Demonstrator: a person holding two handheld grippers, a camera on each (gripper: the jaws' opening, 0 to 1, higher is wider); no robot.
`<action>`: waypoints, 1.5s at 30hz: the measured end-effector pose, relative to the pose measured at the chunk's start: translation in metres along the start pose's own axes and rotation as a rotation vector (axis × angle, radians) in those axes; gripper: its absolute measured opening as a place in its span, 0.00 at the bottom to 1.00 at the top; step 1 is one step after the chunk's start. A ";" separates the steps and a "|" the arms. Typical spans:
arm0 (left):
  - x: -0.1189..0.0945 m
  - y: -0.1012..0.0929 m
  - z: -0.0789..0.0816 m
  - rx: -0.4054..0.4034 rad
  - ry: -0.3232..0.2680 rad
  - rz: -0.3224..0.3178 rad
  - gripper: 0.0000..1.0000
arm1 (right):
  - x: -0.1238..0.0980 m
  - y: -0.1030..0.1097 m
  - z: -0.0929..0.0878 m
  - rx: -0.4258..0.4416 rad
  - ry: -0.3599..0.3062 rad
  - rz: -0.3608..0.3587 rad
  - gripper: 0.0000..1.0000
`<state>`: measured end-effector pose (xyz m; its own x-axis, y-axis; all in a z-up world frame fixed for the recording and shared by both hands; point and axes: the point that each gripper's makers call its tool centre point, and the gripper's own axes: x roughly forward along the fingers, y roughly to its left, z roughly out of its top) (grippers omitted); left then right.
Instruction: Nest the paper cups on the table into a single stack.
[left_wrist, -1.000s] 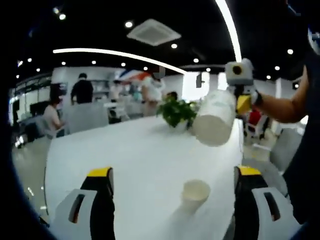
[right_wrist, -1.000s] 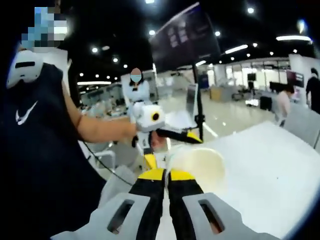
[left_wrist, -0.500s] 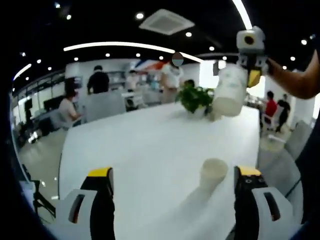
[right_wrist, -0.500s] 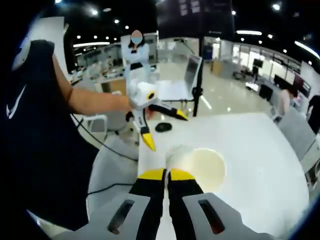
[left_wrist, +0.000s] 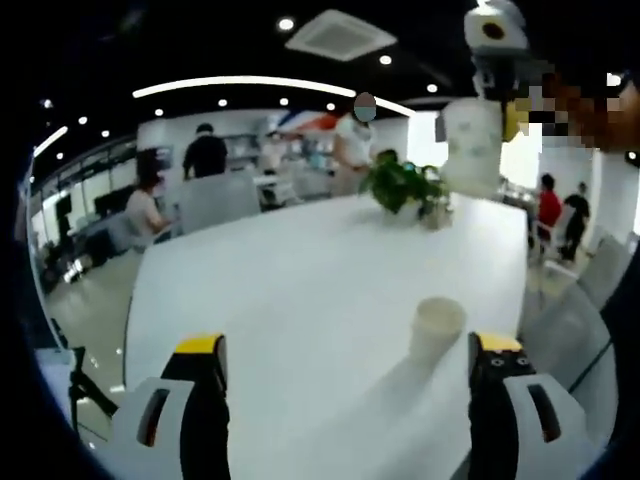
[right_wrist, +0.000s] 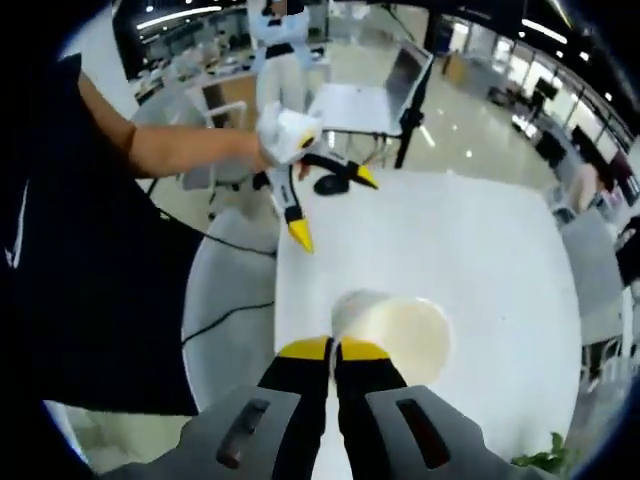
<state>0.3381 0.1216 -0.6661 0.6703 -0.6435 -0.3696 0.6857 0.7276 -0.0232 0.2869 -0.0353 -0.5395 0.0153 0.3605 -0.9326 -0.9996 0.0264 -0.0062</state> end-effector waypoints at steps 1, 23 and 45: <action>0.001 0.000 -0.002 -0.001 0.003 -0.001 0.98 | 0.000 0.000 0.000 0.004 0.021 0.002 0.00; 0.000 -0.002 -0.014 -0.029 0.036 0.007 0.98 | 0.033 -0.006 -0.008 0.031 0.171 0.011 0.00; -0.002 -0.010 -0.020 -0.010 0.010 -0.019 0.98 | 0.081 -0.009 -0.026 0.062 0.215 0.035 0.00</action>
<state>0.3245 0.1204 -0.6840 0.6540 -0.6549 -0.3786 0.6955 0.7175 -0.0397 0.2966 -0.0303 -0.6246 -0.0313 0.1551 -0.9874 -0.9961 0.0769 0.0436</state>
